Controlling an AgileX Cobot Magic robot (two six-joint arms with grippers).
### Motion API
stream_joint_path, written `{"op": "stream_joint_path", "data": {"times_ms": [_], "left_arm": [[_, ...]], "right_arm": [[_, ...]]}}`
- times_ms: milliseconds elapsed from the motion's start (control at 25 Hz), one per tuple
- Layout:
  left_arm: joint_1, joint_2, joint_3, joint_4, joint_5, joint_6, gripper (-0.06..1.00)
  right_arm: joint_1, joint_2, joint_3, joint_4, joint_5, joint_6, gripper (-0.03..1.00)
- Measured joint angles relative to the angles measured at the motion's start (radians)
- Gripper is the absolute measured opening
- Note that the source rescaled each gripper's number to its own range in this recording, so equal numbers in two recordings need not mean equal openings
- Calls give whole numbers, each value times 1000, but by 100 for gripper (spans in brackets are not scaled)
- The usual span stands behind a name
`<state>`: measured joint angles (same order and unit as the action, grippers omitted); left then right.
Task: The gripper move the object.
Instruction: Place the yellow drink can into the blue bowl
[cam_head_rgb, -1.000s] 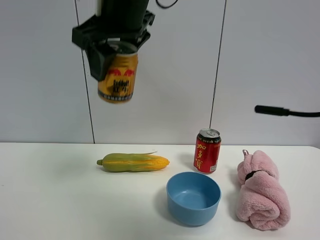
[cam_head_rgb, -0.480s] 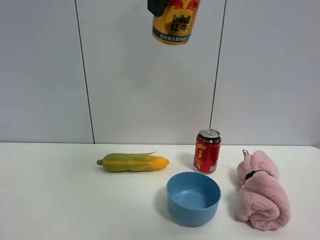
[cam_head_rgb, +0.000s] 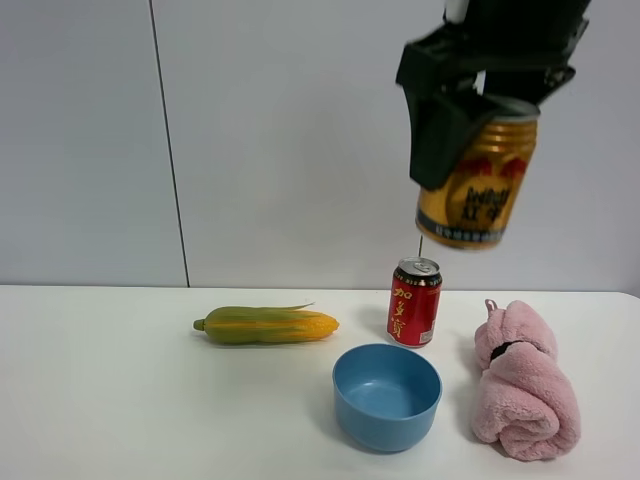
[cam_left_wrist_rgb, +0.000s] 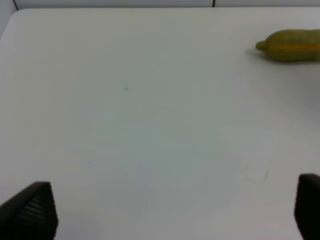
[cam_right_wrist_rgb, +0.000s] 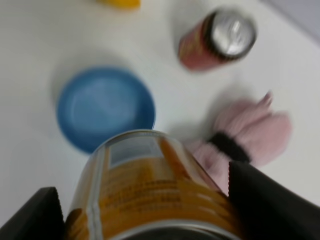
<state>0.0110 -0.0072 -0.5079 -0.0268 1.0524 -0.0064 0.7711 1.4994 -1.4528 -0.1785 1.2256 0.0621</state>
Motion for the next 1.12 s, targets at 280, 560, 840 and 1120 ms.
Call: {"op": "stream_joint_path", "data": {"times_ms": [280,560,840,1120], "left_arm": [[0,0,0,0,0,0,100],[0,0,0,0,0,0,100],[0,0,0,0,0,0,100],[0,0,0,0,0,0,100]], "right_arm": [[-1,0,238,49,-315,0,0],[-11,17,391,9,-559,1,0],[-89,124,397,-4,-620,70,0],[-99,213,397,-10,-713,95,0]]}}
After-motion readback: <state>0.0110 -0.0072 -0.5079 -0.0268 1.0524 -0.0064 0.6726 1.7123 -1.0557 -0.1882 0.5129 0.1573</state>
